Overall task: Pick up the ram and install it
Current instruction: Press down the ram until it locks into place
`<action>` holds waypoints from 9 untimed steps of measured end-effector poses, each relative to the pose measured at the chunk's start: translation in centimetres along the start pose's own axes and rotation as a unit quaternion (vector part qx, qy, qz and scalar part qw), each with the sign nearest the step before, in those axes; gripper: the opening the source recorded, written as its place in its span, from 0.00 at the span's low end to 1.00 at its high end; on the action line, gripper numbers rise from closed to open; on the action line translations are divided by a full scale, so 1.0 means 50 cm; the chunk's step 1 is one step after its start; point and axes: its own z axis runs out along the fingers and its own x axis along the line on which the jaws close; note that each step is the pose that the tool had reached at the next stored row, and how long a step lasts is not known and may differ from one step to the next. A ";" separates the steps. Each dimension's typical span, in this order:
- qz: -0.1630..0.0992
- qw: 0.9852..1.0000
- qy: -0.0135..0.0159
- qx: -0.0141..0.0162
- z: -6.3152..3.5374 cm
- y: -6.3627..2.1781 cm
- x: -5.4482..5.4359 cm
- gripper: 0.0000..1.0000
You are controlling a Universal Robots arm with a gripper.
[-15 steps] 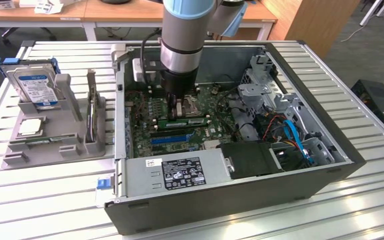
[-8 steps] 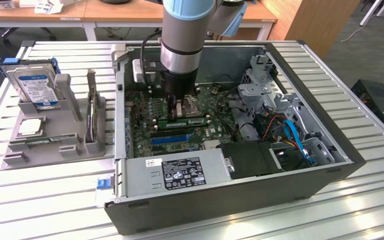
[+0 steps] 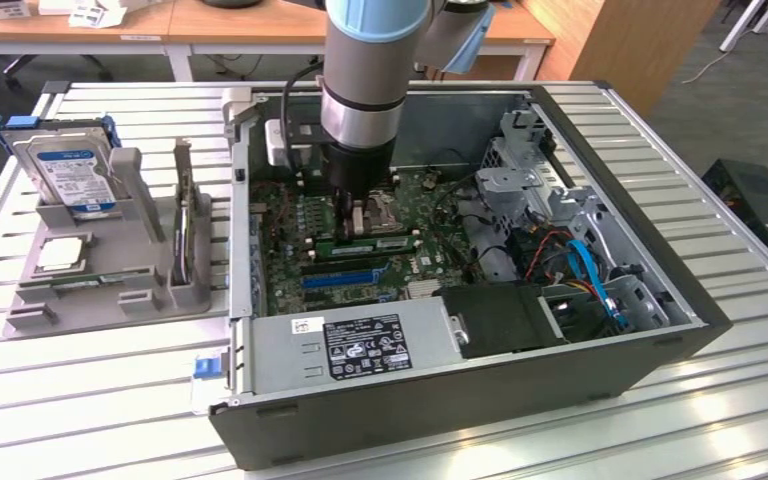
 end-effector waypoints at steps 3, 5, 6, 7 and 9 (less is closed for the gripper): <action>0.000 1.000 0.000 0.000 0.001 0.000 0.000 0.11; 0.000 1.000 0.000 0.000 0.001 0.000 0.000 0.11; 0.000 1.000 0.000 0.000 0.001 0.000 0.000 0.11; 0.000 1.000 0.000 0.000 0.001 0.000 0.000 0.11; 0.000 1.000 0.000 0.000 0.002 0.000 0.000 0.11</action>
